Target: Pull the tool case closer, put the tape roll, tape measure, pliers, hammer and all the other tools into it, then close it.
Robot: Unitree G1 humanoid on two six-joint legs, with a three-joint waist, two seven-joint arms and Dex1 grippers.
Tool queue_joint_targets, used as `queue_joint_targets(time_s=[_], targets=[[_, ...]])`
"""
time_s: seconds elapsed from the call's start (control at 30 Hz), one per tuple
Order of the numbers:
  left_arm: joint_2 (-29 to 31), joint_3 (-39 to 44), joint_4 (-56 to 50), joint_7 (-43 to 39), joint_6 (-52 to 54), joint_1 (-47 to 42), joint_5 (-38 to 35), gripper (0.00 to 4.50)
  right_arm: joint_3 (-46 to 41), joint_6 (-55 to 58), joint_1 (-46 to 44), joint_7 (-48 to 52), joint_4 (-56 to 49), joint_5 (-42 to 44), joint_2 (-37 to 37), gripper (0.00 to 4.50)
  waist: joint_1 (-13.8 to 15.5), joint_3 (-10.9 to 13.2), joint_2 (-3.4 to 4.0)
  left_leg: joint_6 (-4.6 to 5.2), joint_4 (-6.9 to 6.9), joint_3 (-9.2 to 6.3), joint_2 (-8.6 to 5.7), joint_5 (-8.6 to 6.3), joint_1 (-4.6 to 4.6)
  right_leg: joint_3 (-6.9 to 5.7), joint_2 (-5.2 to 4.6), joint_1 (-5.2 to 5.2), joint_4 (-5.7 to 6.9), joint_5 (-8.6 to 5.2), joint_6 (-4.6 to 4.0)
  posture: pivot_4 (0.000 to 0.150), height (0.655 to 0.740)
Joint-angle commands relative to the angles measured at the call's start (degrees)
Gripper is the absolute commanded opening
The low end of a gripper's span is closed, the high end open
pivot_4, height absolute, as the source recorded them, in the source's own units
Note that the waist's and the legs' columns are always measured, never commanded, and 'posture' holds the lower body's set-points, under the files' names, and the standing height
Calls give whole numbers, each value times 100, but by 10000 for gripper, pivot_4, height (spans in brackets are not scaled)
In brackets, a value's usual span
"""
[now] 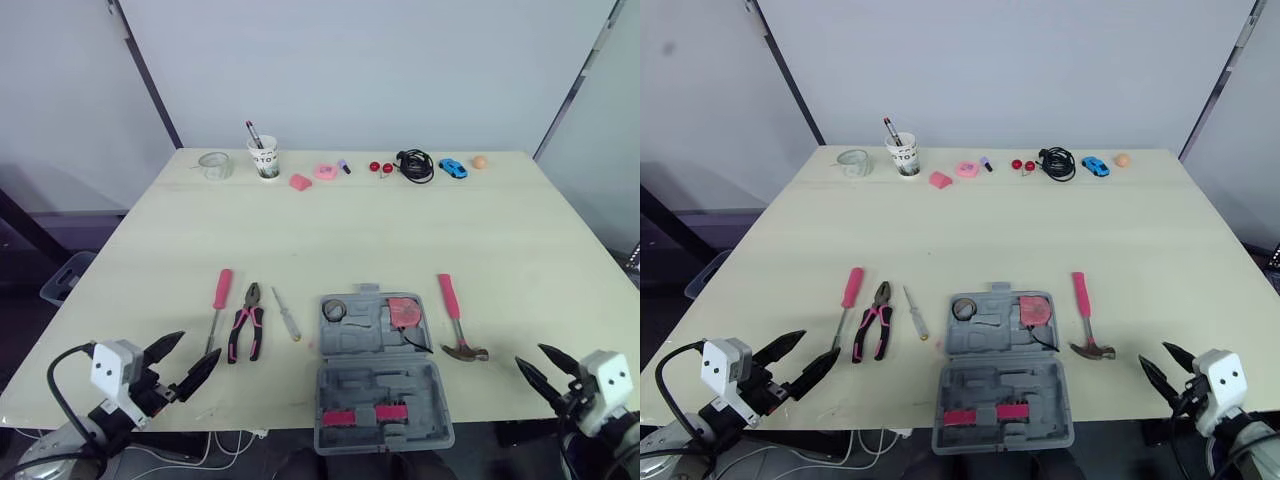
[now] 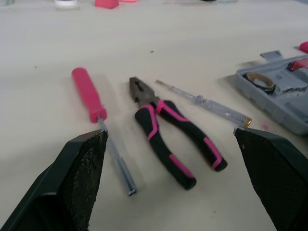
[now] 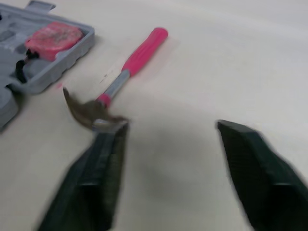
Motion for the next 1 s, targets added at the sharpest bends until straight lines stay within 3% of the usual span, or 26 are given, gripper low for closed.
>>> queue_joint_targets(time_s=[0.03, 0.33, 0.6, 1.0], targets=[[47, 223, 199, -126, -222, 197, 41, 45000, -394, -344, 298, 319, 250, 297, -23, 44531, -1, -2, -1, 0, -1, -1, 2, 0, -1, -1, 0, 0, -4, 0, 0, 1500, 7400], [18, 405, 520, -119, -425, 390, 2, 45000, -575, -567, 573, 560, 489, 462, -22, 44531, -4, -2, -1, -1, -9, -17, 18, -4, -2, -5, -26, -4, -21, 0, 0, 1500, 7400], [-13, 319, 4, 75, -252, 326, -56, 45000, -359, 8, 477, 619, -450, 781, -197, 44531, 3, -4, 1, 0, -30, -17, 18, -4, -3, -9, -30, -5, -34, 1, -2, 1500, 7400], [-260, -506, -1310, 1784, 964, -496, 511, 45000, 394, 1178, -543, 1105, -1604, 1178, -989, 44531, 16, -13, -9, 4, -30, -15, -11, -1, -7, -13, -15, 3, -34, 3, 0, 1500, 7400]])
